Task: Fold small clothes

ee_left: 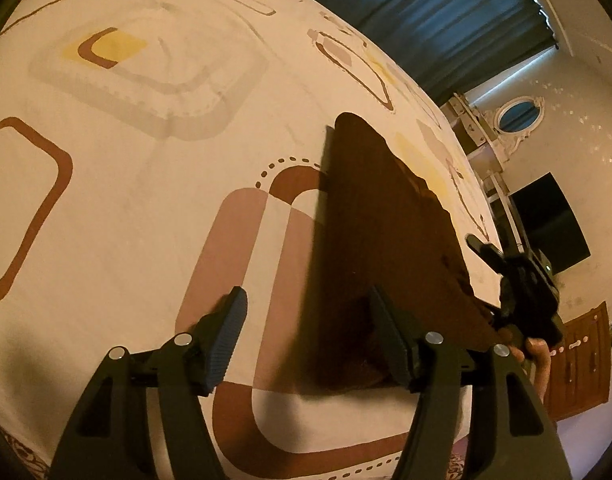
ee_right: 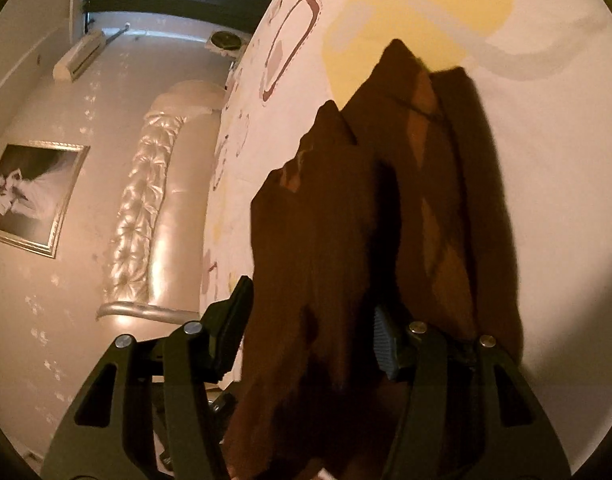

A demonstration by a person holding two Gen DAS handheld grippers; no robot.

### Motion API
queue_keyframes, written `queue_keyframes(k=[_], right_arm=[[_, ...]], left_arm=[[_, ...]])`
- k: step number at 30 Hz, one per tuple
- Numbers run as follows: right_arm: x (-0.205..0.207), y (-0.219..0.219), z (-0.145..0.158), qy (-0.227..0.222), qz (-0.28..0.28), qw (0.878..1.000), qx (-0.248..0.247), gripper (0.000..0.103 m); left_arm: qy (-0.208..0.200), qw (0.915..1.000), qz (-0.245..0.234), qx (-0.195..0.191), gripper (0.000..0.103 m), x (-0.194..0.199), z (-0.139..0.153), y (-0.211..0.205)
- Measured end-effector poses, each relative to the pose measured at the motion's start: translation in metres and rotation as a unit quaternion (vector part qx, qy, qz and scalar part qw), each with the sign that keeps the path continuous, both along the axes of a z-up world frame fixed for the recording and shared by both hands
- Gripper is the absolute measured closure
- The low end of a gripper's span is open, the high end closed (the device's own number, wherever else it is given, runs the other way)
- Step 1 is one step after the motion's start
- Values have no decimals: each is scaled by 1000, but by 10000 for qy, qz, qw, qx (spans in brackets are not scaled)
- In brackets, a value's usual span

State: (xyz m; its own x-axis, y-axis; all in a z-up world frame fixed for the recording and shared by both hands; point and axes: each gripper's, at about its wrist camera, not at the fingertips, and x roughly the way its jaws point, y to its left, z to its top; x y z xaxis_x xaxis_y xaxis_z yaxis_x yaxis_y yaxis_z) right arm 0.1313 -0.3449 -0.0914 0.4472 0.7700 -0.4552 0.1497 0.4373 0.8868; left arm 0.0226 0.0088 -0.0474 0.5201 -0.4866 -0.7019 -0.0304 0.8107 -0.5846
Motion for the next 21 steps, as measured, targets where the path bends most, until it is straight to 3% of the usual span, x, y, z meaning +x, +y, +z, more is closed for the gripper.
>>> queue_keyframes(k=[2,4,6,9,12,15,18,21], right_arm=[[12,2,-3,19,25,10000,-70,51],[24,4,-3,-6,64,9999,-129,61],[32,8,-1,-9,183,9993,-316,93],[37,11,8,-150,263,9966,-769,94],[25,-4,28,-585,50,9952,-781,94],[16,-22,32,-688,-209,9932,-919,94],[15,-39,15,-421,-336,9924,-1106,94],[15,-49,-7,-148,-486,9942,-947,94]], left_arm=[[18,10000,10,-23,39,1,-1,1],[22,10000,13,-13,39,-2,-1,1],[23,10000,19,9,39,-3,0,0],[24,10000,3,-16,39,-4,2,-1],[-44,9999,-134,-56,39,-4,5,-5],[-233,9990,-361,134,38,-5,10,-16],[-338,9977,-495,304,34,-6,9,-25],[-268,9980,-518,246,34,-5,3,-26]])
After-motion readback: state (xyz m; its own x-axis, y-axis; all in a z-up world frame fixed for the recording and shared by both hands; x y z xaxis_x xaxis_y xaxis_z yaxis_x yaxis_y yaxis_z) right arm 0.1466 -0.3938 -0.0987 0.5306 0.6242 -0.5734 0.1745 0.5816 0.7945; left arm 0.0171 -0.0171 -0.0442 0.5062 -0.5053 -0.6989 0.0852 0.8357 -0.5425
